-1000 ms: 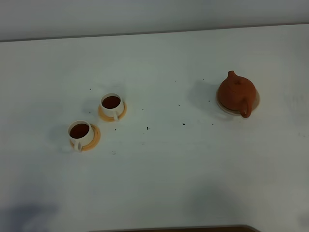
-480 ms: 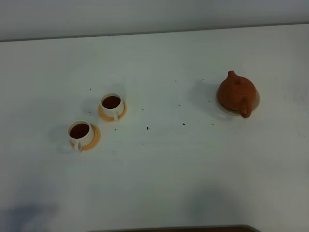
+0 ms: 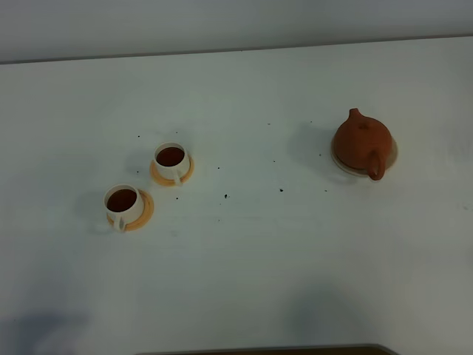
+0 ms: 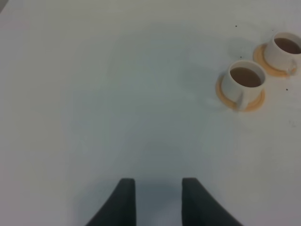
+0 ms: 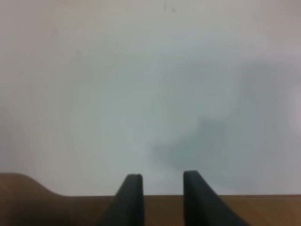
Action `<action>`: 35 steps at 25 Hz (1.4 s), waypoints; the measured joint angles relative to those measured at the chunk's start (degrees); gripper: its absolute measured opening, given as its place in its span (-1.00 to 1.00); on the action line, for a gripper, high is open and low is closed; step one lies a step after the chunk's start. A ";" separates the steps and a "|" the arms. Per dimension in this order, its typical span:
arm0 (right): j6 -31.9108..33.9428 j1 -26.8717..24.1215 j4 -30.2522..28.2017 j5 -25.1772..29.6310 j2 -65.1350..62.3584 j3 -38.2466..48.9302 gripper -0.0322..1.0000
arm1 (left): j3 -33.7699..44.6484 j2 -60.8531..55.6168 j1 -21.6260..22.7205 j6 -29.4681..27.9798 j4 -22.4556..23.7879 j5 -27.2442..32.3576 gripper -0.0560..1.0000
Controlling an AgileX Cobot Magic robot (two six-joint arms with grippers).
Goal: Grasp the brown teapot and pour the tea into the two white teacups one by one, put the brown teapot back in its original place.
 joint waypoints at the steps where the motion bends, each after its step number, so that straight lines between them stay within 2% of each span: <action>1: 0.00 0.00 -0.05 0.06 -0.54 0.00 -0.47 | 0.00 0.00 0.00 0.00 0.00 0.00 -0.36; 6: 0.00 -0.64 -0.45 0.06 -5.45 0.00 -0.47 | 0.00 0.00 0.00 0.00 0.00 0.00 -0.36; 14: 0.00 -5.80 -0.88 0.06 -8.13 0.00 -0.47 | 0.00 0.00 0.00 0.00 0.00 0.00 -0.36; 25: 0.00 -5.99 -0.94 0.06 -8.60 0.00 -0.47 | 0.00 0.00 0.00 0.00 0.00 0.00 -0.36; 35: 0.00 -6.90 -0.94 0.06 -15.45 0.42 -0.47 | 0.00 0.00 0.00 0.00 0.00 0.00 -0.36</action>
